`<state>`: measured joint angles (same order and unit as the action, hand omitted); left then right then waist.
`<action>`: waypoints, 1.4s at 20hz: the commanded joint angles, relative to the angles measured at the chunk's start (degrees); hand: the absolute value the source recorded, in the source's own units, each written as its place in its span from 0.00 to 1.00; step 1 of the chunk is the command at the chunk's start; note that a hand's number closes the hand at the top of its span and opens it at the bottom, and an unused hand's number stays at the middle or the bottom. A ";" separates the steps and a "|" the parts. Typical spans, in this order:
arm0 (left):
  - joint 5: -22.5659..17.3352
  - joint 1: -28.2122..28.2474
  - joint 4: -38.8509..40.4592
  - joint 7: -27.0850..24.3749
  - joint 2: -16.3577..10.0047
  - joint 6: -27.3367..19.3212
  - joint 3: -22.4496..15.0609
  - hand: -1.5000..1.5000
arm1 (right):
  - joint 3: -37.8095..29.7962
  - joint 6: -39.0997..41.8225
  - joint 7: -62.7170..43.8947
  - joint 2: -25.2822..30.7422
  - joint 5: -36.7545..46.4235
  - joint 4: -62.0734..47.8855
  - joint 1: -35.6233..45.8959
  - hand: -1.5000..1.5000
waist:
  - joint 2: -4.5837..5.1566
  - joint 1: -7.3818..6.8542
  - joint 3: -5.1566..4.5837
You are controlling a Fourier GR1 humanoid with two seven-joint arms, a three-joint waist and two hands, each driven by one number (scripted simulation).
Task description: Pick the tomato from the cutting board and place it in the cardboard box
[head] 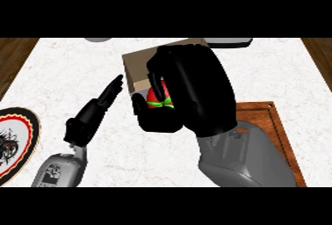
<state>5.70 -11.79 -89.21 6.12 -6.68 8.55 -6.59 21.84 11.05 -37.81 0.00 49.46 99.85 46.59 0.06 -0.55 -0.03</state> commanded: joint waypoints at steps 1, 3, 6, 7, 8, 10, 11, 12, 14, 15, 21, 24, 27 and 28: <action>-1.17 -0.12 1.55 -1.89 -2.01 2.52 2.09 0.50 | -2.60 -3.87 1.79 0.00 0.14 -11.15 6.38 1.00 | 0.07 -0.19 -0.01; 1.45 -1.12 1.95 -0.15 1.44 -0.75 -0.38 0.50 | -0.11 -8.27 3.41 0.00 4.00 -14.70 5.66 1.00 | 0.09 -0.10 0.00; 2.07 -1.34 4.38 -2.13 1.81 -0.83 -0.25 0.50 | -5.30 -7.58 7.55 0.00 3.07 -23.29 10.43 1.00 | 0.17 -0.17 -0.01; 1.61 0.23 -2.22 2.46 1.76 -0.41 -1.43 0.50 | -4.58 -10.27 10.35 0.00 4.83 -24.59 7.48 1.00 | 0.05 -0.36 0.02; 2.93 -2.71 4.41 -1.27 2.16 -1.43 -0.07 0.50 | -6.20 -6.92 9.84 0.00 3.51 -23.02 9.26 1.00 | 0.04 0.23 0.01; 1.52 -0.96 3.39 -2.36 1.33 0.10 0.41 0.50 | -4.54 -10.96 12.35 0.00 4.31 -31.67 11.50 1.00 | 0.19 -0.33 -0.01; 1.51 -1.39 1.30 0.12 0.67 0.40 0.82 0.50 | -2.02 -11.47 9.30 0.00 3.25 -30.31 10.28 1.00 | 0.04 -0.21 0.01; 3.01 2.14 -0.33 -0.47 2.98 -1.01 -2.42 0.50 | -2.95 -14.46 10.15 0.00 3.88 -36.34 13.35 1.00 | 0.15 -0.83 0.00; 0.84 -0.36 4.52 -4.92 0.31 1.30 1.77 0.50 | -2.23 -17.31 13.86 0.00 4.24 -39.46 10.50 1.00 | 0.30 -0.45 -0.01; 0.56 1.60 -1.72 0.81 0.82 1.18 0.31 0.50 | -5.01 -18.56 16.70 0.00 4.29 -43.45 11.77 1.00 | 0.23 -0.82 0.02; 1.34 0.64 0.67 -2.04 1.06 1.81 -0.35 0.50 | -4.70 -23.78 14.68 0.00 -8.46 -51.41 9.42 0.00 | 0.50 -1.86 0.02; 3.26 1.18 0.97 -2.69 2.67 0.27 -1.94 0.50 | -6.39 -23.65 19.00 0.00 -12.20 -59.09 13.58 0.00 | 0.46 -1.66 0.02; 2.58 -0.19 -0.58 -0.52 2.11 0.99 -1.20 0.50 | -6.58 -28.10 26.19 0.02 -16.56 -63.16 13.15 0.00 | 0.58 -1.95 0.04; 3.06 -0.83 2.21 -1.80 2.81 0.42 -1.16 0.50 | -4.43 -30.73 26.58 0.02 -19.09 -61.45 11.57 0.00 | 0.57 -1.82 0.03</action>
<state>8.22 -12.13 -88.48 5.05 -4.54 9.15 -7.41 16.09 -14.51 -16.38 0.56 35.57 42.83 59.07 0.08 -2.12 0.10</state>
